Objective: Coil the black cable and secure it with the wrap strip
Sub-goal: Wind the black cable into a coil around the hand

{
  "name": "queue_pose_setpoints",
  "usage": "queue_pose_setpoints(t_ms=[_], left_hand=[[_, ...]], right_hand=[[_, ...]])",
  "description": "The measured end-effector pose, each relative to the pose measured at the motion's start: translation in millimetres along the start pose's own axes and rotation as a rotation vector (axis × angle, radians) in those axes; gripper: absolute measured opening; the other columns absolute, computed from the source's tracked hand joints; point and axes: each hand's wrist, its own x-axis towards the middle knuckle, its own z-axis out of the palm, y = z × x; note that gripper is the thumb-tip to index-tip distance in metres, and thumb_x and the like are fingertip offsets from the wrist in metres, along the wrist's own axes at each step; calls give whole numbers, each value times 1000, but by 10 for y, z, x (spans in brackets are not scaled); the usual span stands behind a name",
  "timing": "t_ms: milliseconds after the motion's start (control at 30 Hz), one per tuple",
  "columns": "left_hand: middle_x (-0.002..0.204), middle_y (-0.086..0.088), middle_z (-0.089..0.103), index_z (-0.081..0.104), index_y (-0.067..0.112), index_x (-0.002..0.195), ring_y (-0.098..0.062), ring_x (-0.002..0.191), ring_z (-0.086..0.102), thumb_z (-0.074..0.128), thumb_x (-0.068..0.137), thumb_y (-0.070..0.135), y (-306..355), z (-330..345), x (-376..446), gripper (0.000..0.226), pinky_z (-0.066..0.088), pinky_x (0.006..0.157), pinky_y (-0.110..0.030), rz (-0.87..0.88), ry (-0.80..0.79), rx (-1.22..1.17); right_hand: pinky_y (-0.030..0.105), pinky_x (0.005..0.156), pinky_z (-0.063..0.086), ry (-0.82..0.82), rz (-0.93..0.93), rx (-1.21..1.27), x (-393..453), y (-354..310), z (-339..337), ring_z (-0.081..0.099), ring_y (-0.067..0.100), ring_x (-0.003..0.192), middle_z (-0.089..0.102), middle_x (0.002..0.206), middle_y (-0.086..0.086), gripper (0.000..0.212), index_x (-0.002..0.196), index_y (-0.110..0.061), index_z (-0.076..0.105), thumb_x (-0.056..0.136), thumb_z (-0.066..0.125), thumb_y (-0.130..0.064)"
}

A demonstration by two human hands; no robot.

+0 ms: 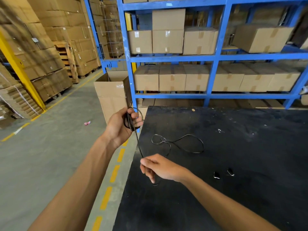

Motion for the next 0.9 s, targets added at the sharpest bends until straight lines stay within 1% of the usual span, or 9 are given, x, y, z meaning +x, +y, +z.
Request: queue_pose_setpoints(t_ms=[100, 200, 300, 400, 567, 633, 733, 800, 900], left_hand=[[56, 9, 22, 41, 20, 72, -8, 42, 18, 27, 104, 29, 161, -8, -97, 36, 28, 38, -19, -86, -132, 11], [53, 11, 22, 43, 21, 69, -8, 45, 7, 30, 103, 30, 148, -54, -174, 38, 12, 37, -19, -133, -162, 204], [47, 12, 24, 39, 23, 66, -7, 41, 7, 28, 103, 31, -52, -78, -217, 39, 7, 37, -21, -181, -108, 489], [46, 12, 26, 40, 22, 66, -5, 36, 17, 29, 104, 33, -265, -120, -202, 41, 12, 35, -17, -131, -68, 807], [42, 10, 40, 57, 14, 71, -3, 38, 32, 30, 105, 29, -403, -160, -63, 46, 27, 40, -13, 146, 72, 896], [44, 11, 46, 55, 16, 69, -2, 38, 36, 28, 105, 30, -386, -140, 6, 47, 29, 42, -15, 207, 141, 818], [55, 6, 52, 55, 15, 76, -9, 43, 35, 23, 105, 30, -270, -91, 114, 45, 25, 47, -23, 137, 178, 458], [64, 2, 57, 54, 15, 81, -11, 48, 41, 23, 104, 28, -123, -54, 174, 41, 27, 52, -26, 79, 130, 175], [61, 1, 52, 48, 15, 76, -16, 55, 48, 25, 104, 24, 122, 16, 213, 37, 36, 60, -26, 49, 5, -36]], right_hand=[[33, 68, 48, -6, 100, -9, 17, 239, -137, 58, 19, 53, 54, 58, 0, 46, 72, -17, 56, 105, 36, -42], [31, 60, 40, 142, 188, 87, 85, 251, -415, 53, 16, 48, 48, 56, -4, 45, 68, -19, 53, 104, 41, -45], [32, 60, 40, 293, 171, 173, 171, -42, -772, 46, 14, 45, 44, 54, -5, 37, 71, -18, 54, 101, 50, -40], [31, 61, 45, 284, 87, 213, 194, -526, -1026, 44, 13, 48, 44, 56, -4, 32, 79, -14, 61, 101, 52, -35], [19, 55, 48, 238, -55, -132, 150, -1080, -874, 51, 12, 48, 51, 57, -3, 34, 94, -6, 65, 106, 41, -26], [19, 54, 48, 237, -119, -212, 138, -1119, -710, 55, 12, 45, 54, 57, -2, 31, 92, -7, 63, 105, 40, -23], [24, 54, 47, 226, -147, -236, 141, -1014, -486, 54, 15, 43, 54, 57, -1, 30, 86, -15, 58, 106, 37, -23], [22, 51, 44, 199, -140, -191, 141, -854, -355, 51, 18, 43, 49, 56, -1, 32, 83, -15, 54, 107, 36, -25], [25, 53, 44, 87, -86, -14, 118, -536, -217, 49, 21, 45, 45, 60, 1, 36, 87, -9, 56, 108, 33, -27]])
